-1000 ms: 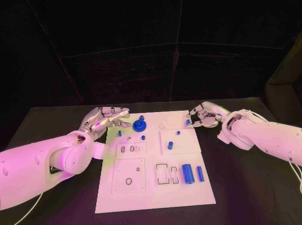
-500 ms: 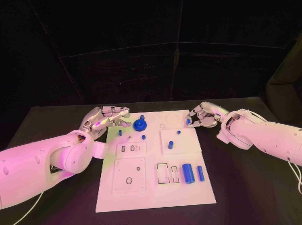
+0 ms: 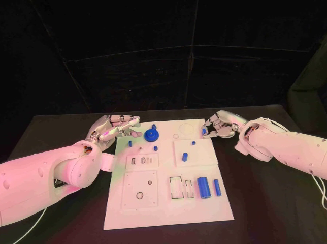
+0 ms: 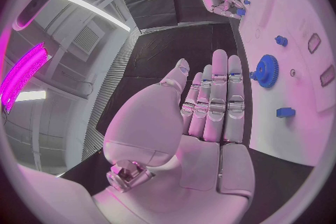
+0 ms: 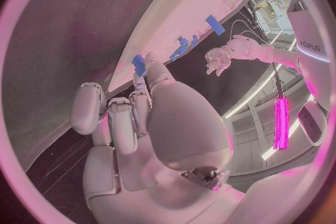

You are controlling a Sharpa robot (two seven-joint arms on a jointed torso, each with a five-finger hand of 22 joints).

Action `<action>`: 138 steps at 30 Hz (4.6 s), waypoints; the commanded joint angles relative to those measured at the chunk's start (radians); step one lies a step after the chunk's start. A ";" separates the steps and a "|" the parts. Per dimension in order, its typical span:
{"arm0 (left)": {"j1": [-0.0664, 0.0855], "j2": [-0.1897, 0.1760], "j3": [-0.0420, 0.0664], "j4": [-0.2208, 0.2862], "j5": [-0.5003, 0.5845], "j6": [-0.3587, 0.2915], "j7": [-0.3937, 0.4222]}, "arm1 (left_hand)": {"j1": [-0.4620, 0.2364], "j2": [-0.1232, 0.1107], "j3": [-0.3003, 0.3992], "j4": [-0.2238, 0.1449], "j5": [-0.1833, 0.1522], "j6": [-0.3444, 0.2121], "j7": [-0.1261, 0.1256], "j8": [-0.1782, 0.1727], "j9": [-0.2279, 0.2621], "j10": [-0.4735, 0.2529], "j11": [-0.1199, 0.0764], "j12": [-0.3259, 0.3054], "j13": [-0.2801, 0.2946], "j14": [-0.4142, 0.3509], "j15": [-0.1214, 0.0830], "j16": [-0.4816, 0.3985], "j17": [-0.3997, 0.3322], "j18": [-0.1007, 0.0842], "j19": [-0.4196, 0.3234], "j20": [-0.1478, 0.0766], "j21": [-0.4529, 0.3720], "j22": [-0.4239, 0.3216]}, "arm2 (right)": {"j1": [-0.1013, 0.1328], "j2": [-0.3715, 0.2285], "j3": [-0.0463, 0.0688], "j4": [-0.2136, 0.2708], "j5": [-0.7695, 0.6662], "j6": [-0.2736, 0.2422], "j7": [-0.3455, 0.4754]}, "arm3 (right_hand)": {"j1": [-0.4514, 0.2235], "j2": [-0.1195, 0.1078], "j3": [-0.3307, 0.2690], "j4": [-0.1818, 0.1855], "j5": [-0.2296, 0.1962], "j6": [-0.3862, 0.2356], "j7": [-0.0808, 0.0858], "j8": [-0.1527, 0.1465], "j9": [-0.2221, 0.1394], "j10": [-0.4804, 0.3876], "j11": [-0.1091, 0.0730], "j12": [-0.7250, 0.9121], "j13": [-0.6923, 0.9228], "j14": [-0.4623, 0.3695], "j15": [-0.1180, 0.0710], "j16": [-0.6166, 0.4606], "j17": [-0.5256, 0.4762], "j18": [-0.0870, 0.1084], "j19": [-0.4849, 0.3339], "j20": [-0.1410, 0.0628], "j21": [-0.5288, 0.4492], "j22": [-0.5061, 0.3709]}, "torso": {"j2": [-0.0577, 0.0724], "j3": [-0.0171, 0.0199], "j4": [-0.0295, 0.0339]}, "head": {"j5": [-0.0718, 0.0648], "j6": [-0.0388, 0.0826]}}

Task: Assemble the parts on the task board

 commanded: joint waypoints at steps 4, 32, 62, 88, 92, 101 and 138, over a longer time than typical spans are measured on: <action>0.001 -0.001 0.001 0.002 -0.002 0.012 0.005 | -0.006 0.002 0.006 -0.003 0.006 0.003 0.005 0.000 -0.001 -0.002 0.003 0.001 -0.001 -0.007 0.000 0.005 0.001 0.013 0.000 0.000 -0.006 -0.001 | 0.001 0.003 0.001 -0.003 -0.019 0.007 -0.010 | 0.006 0.001 0.005 -0.003 -0.005 0.006 -0.001 0.005 0.001 0.000 -0.004 0.004 -0.079 0.086 -0.009 0.003 0.186 -0.006 0.003 -0.007 -0.002 0.002 | 0.000 0.0001 -0.0001 | -0.001 0.001; 0.001 -0.006 0.001 0.004 -0.002 0.015 0.003 | -0.006 0.002 0.006 -0.003 0.006 0.003 0.005 0.000 -0.001 -0.002 0.003 0.001 -0.001 -0.007 0.000 0.005 0.001 0.013 0.000 0.000 -0.006 -0.001 | -0.002 -0.001 0.001 0.039 0.029 -0.111 -0.019 | -0.016 0.038 0.076 -0.024 -0.010 0.091 -0.032 0.030 0.007 0.017 -0.031 0.020 -0.059 0.090 -0.032 0.008 0.201 -0.010 0.019 -0.028 0.009 0.024 | -0.001 -0.0001 -0.0018 | 0.002 -0.006; 0.009 -0.002 0.001 -0.034 0.025 0.011 0.007 | -0.009 0.001 0.009 -0.006 0.005 0.004 0.004 0.000 0.000 -0.001 0.002 0.001 -0.001 -0.009 0.000 0.006 0.004 0.013 0.000 0.000 -0.006 -0.001 | 0.006 0.193 -0.003 0.298 -0.213 -0.123 -0.429 | -0.046 0.028 0.128 -0.041 -0.006 0.092 -0.032 0.020 0.005 0.024 -0.031 0.026 -0.050 0.092 -0.033 0.012 0.211 -0.015 0.032 -0.031 0.018 0.047 | -0.026 -0.0216 0.0013 | 0.084 -0.044; 0.009 0.011 0.001 -0.050 0.029 0.007 0.005 | -0.010 0.001 0.010 -0.007 0.005 0.006 0.004 0.001 0.000 0.001 0.002 0.002 -0.001 -0.009 -0.001 0.006 0.005 0.013 0.001 0.000 -0.006 -0.001 | -0.040 0.303 -0.024 0.281 -0.327 -0.049 -0.499 | -0.079 0.014 0.139 -0.036 -0.007 0.092 -0.032 0.017 0.005 0.027 -0.031 0.029 -0.046 0.091 -0.033 0.011 0.207 -0.015 0.031 -0.031 0.017 0.044 | -0.024 -0.0187 -0.0002 | 0.117 -0.064; 0.009 0.010 0.001 -0.047 0.029 0.009 0.004 | -0.010 0.001 0.010 -0.007 0.005 0.006 0.004 0.001 0.000 0.001 0.002 0.002 -0.001 -0.009 -0.001 0.006 0.005 0.013 0.001 0.000 -0.006 -0.001 | -0.043 0.308 -0.024 0.275 -0.330 -0.036 -0.502 | -0.083 0.012 0.139 -0.036 -0.007 0.092 -0.032 0.016 0.005 0.026 -0.031 0.028 -0.047 0.091 -0.033 0.010 0.205 -0.014 0.030 -0.031 0.016 0.042 | -0.025 -0.0184 -0.0004 | 0.120 -0.065; 0.009 0.010 0.001 -0.053 0.029 0.011 0.004 | -0.010 0.001 0.011 -0.008 0.005 0.006 0.003 0.001 0.000 0.002 0.001 0.002 -0.001 -0.009 -0.001 0.006 0.006 0.013 0.001 0.000 -0.006 -0.001 | -0.046 0.314 -0.024 0.265 -0.341 -0.013 -0.504 | -0.091 0.003 0.143 -0.037 -0.008 0.087 -0.030 0.012 0.003 0.021 -0.030 0.022 -0.052 0.090 -0.032 0.008 0.201 -0.013 0.026 -0.031 0.013 0.036 | -0.025 -0.0171 -0.0025 | 0.121 -0.070; 0.009 0.010 0.001 -0.055 0.029 0.016 -0.003 | -0.010 0.001 0.012 -0.009 0.005 0.007 0.003 0.002 0.000 0.002 0.001 0.002 -0.001 -0.010 -0.001 0.006 0.007 0.014 0.001 0.000 -0.006 -0.001 | -0.052 0.313 -0.024 0.266 -0.360 -0.012 -0.524 | -0.169 -0.069 0.162 -0.027 0.020 -0.005 0.001 -0.016 -0.003 -0.017 -0.001 -0.021 -0.094 0.089 -0.008 0.005 0.196 -0.009 0.011 -0.009 -0.002 0.012 | -0.026 -0.0165 -0.0019 | 0.117 -0.077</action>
